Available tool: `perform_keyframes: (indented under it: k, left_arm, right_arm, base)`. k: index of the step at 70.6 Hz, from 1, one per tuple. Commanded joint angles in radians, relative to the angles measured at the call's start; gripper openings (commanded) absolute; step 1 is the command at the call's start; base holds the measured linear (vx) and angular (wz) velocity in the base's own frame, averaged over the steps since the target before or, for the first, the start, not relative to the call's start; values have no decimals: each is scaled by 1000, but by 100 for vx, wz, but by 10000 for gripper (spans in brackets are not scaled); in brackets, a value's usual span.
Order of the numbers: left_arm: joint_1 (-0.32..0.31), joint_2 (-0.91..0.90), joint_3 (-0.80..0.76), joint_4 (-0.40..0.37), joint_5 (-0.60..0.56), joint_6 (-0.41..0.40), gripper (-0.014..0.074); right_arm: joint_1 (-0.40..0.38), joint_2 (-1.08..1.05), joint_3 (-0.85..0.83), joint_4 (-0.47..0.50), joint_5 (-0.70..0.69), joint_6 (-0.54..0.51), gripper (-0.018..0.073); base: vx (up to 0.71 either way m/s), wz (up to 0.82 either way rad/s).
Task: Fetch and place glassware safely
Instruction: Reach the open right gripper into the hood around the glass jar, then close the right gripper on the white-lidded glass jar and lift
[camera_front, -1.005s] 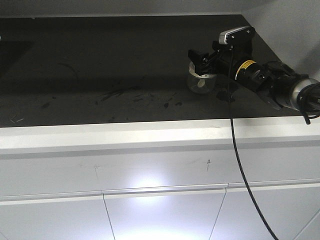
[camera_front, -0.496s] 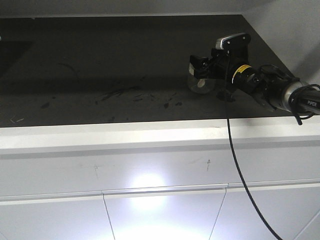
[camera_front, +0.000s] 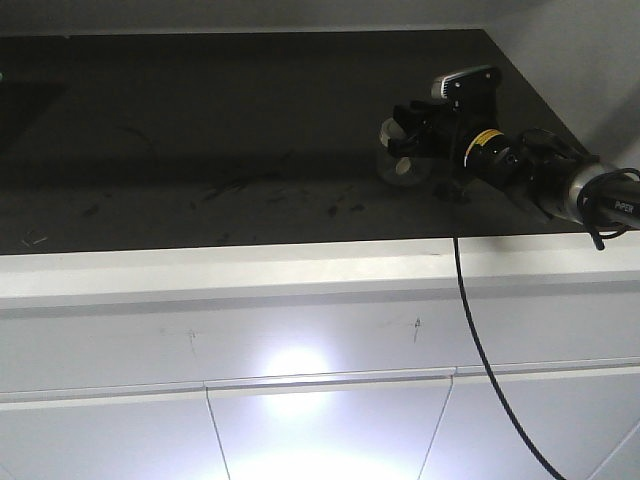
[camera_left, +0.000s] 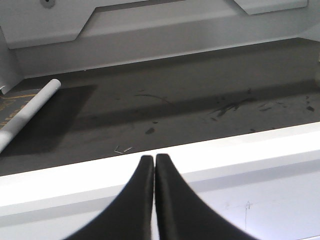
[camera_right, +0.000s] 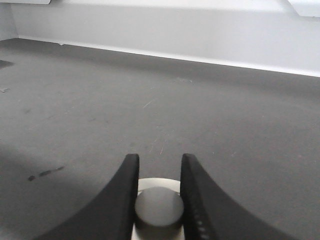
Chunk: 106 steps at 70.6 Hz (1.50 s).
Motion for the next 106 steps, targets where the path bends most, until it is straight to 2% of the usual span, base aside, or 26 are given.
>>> perform_keyframes:
  k: [1, 13, 20, 27, 52, 59, 62, 75, 91, 106]
  left_arm:
    - [-1, 11, -25, -5, -67, -3, -7]
    - [-1, 11, -25, -5, -67, -3, -7]
    - [-1, 11, -25, -5, -67, -3, -7]
    - [-1, 11, -25, -5, -67, -3, -7]
    - [-1, 11, -25, -5, -67, -3, -7]
    - [-1, 11, -25, -5, -67, -3, -7]
    - [-1, 11, -25, -5, -67, -3, -7]
    - [-1, 11, -25, -5, -67, -3, -7]
    - [-1, 11, -25, -5, -67, -3, -7]
    - [-1, 11, -25, -5, -67, -3, -7]
  right_arm:
    - [-1, -59, -33, 28, -60, -1, -8]
    - [-1, -103, -33, 19, -59, 45, -5]
    - [-1, -144, -33, -28, -59, 87, -4]
    - [-1, -193, -31, -102, -55, 175, -3]
    - [-1, -320, -31, -517, -51, 558, -2]
    - [-1, -345, -26, -624, -53, 656, -1]
    - [-1, -362, -2, -634, -52, 672, -1]
    - [-1, -475, 209, -581, -51, 568, -1]
    - [-1, -681, 509, -345, -67, 301, -1]
    - [-1, -900, 719, -188, -71, 181, -1]
  base:
    - [0, 0]
    - [0, 0]
    - [0, 0]
    - [0, 0]
    - [0, 0]
    - [0, 0]
    - [0, 0]
    - [0, 0]
    - [0, 0]
    - [0, 0]
